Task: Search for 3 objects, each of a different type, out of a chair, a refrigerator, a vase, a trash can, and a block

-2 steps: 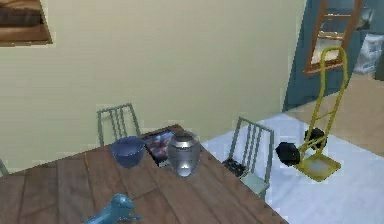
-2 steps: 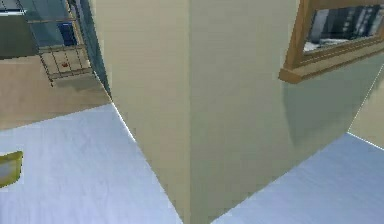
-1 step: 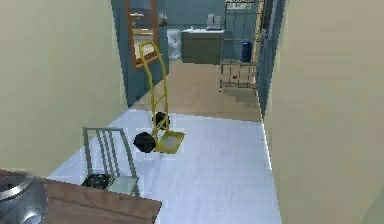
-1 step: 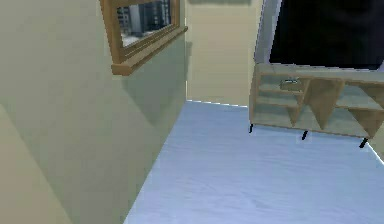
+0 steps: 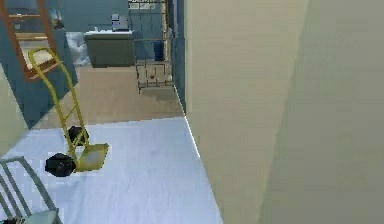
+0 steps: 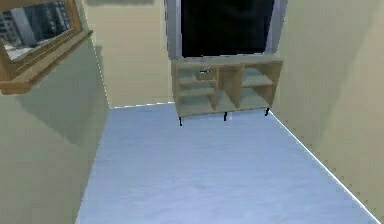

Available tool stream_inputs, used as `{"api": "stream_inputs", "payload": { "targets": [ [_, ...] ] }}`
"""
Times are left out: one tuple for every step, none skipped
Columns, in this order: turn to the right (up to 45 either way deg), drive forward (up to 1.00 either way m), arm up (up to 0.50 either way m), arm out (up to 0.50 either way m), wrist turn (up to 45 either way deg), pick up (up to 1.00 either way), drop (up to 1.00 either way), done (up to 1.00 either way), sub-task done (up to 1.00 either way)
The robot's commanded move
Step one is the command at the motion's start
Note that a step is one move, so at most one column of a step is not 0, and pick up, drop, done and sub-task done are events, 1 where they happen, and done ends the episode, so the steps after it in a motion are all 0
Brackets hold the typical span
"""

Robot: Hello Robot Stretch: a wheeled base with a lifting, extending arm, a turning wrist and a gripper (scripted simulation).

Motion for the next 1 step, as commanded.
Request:
{"api": "stream_inputs", "payload": {
  "targets": [
    [0.0,0.75,0.0,0.0,0.0,0.0,0.0,0.0,0.0]
  ]
}}
